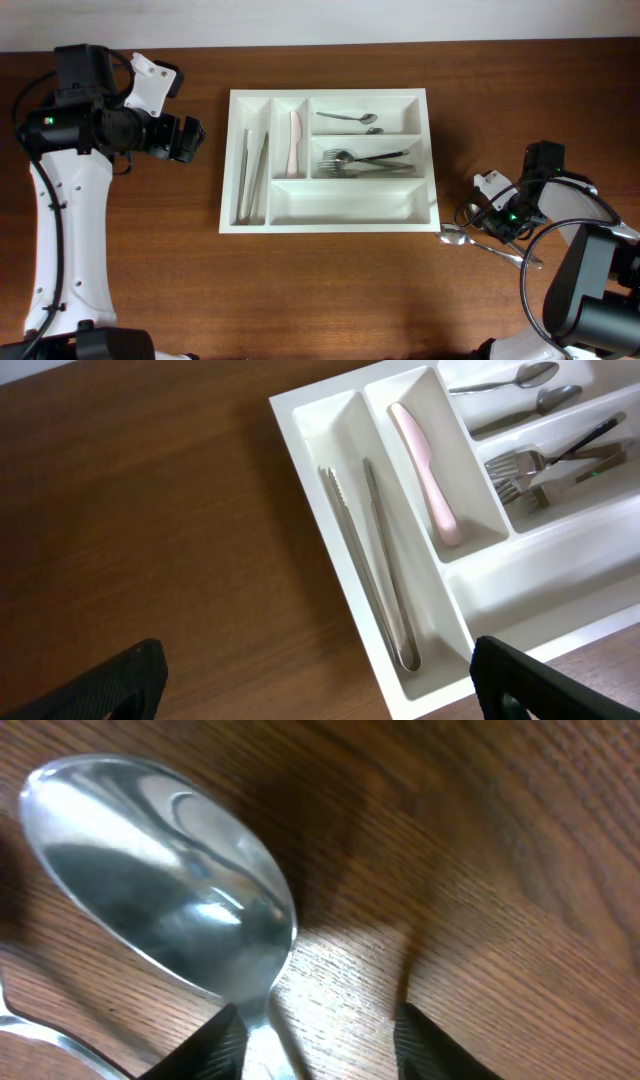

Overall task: Pack container
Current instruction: 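Close the right gripper on one silver spoon and lift it, then carry the spoon into the tray's lower compartment, then release the spoon and withdraw the right gripper to the other spoon, then lower the right gripper onto the remaining spoon and grasp it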

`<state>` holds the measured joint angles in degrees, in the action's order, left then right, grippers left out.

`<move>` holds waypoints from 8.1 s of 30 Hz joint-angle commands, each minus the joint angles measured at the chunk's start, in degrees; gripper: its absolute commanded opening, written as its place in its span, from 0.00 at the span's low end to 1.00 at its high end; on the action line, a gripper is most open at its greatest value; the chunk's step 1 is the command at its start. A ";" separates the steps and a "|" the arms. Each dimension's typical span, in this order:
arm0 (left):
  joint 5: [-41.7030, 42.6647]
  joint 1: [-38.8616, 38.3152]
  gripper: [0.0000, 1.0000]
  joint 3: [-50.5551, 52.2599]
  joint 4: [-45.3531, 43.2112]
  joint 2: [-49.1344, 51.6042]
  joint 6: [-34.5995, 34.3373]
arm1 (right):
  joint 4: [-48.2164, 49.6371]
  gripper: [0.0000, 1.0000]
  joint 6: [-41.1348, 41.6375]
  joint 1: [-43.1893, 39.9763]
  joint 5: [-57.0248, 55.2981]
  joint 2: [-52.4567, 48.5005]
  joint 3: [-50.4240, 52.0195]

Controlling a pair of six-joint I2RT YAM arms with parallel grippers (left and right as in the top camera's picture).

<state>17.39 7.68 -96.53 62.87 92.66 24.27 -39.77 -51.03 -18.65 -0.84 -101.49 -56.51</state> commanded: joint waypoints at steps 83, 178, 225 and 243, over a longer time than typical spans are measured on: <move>0.63 0.00 0.99 -0.22 -0.02 -1.40 0.72 | -31.87 0.04 -22.47 40.79 14.56 -14.51 -42.77; 0.63 0.00 0.99 -0.22 -0.02 -1.40 0.70 | -4.66 0.81 -5.68 9.20 6.34 21.22 15.67; 0.63 0.00 0.99 -0.22 -0.02 -1.40 0.70 | 5.53 0.10 -5.66 9.20 9.44 12.76 19.78; 0.63 0.00 0.99 -0.22 -0.02 -1.40 0.70 | 4.72 0.04 -1.77 7.80 -2.21 18.29 19.37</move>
<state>17.39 7.68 -96.53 62.89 92.66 24.27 -34.68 -55.33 -9.32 6.50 -84.97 -38.28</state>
